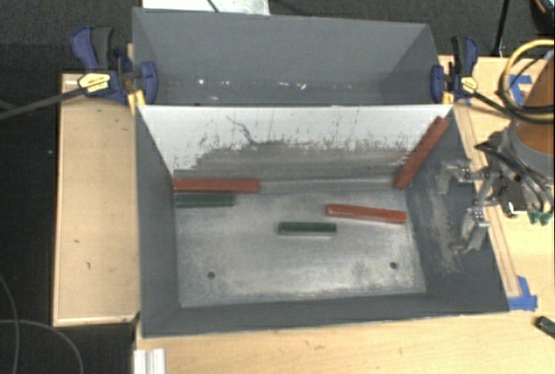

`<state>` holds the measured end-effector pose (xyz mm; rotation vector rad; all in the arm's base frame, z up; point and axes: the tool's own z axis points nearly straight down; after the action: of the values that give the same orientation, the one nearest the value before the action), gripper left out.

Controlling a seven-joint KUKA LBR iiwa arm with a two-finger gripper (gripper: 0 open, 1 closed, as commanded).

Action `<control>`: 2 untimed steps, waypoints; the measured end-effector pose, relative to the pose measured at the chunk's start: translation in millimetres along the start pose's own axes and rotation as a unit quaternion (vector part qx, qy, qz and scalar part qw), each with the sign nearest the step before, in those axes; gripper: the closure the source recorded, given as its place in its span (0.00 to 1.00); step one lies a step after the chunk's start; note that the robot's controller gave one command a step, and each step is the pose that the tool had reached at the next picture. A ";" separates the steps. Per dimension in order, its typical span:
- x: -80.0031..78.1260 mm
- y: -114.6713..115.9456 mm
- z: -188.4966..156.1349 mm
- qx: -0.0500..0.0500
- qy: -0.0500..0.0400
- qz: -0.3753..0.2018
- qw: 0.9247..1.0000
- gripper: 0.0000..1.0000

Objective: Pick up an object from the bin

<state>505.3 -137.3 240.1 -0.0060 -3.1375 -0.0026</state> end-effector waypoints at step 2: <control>-73.5 68.0 171.1 0.000 -0.004 0.076 0.997 0.00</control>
Offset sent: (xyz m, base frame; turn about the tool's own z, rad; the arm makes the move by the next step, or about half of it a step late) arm 0.0420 0.0297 -0.1246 0.0345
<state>578.3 -69.3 68.9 -0.2459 -3.1357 -0.0033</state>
